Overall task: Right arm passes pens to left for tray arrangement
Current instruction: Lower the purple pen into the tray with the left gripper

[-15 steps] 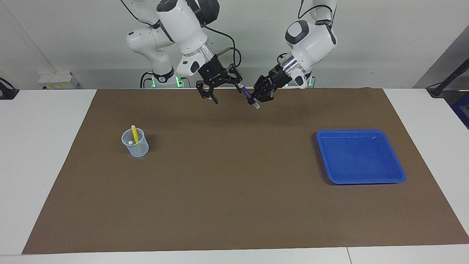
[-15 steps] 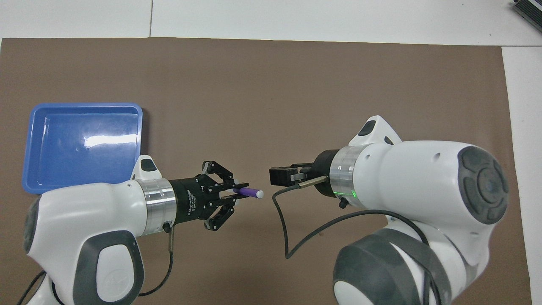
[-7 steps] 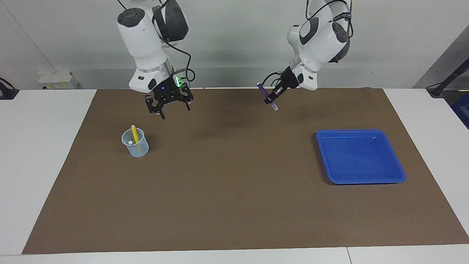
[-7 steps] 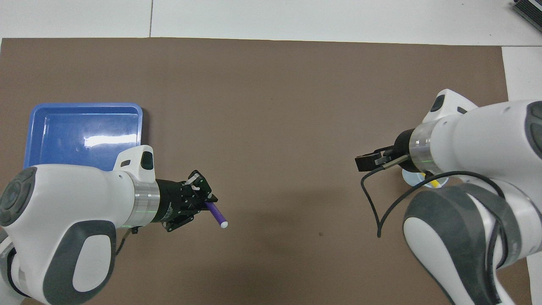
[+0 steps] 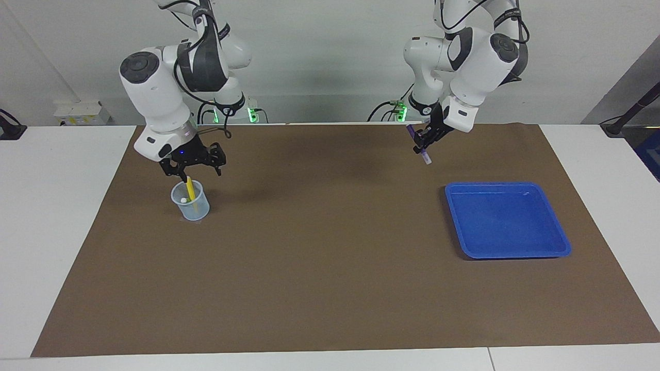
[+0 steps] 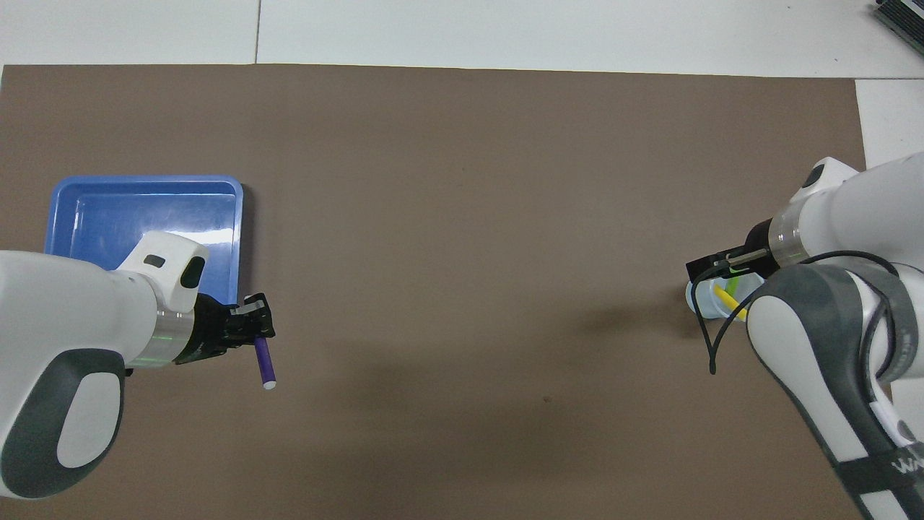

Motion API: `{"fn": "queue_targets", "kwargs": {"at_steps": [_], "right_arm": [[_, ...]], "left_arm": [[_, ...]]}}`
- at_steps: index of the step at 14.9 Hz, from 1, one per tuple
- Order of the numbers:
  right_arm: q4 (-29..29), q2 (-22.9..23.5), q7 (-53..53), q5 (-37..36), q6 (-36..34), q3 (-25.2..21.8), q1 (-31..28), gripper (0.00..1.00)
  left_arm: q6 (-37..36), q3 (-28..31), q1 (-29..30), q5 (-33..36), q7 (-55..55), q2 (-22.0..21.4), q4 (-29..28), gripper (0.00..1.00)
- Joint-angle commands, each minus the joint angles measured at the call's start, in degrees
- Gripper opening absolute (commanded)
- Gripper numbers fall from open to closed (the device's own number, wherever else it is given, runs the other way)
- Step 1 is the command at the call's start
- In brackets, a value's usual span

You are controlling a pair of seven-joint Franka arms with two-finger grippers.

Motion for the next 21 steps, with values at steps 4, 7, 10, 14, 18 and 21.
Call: {"fn": "queue_targets", "kwargs": {"at_steps": [4, 7, 10, 14, 18, 21], "right_arm": [[1.2, 5.8, -0.7, -6.8, 4.0, 0.9, -4.0, 0.85], [1.2, 7.6, -0.8, -6.8, 4.1, 0.9, -5.4, 0.77], [0.6, 7.8, -0.9, -6.8, 4.4, 0.9, -6.5, 0.66], [0.4, 8.6, -0.6, -6.1, 4.2, 0.9, -6.8, 0.62], [0.4, 8.6, -0.3, -5.8, 3.4, 0.9, -6.7, 0.42], [0.2, 8.5, -0.3, -5.8, 2.9, 0.9, -6.7, 0.17]], "left_arm": [[-0.8, -0.4, 9.0, 7.7, 20.5, 3.0, 1.1, 0.00], [-0.2, -0.4, 11.7, 7.9, 25.3, 7.5, 3.7, 0.00], [0.6, -0.5, 12.5, 10.2, 26.6, 13.1, 7.8, 0.00], [7.2, -0.4, 12.6, 10.4, 26.6, 19.4, 8.9, 0.00], [11.7, -0.4, 12.8, 11.7, 26.6, 25.5, 11.6, 0.00], [13.6, -0.4, 13.8, 11.8, 26.6, 27.7, 12.7, 0.00]]}}
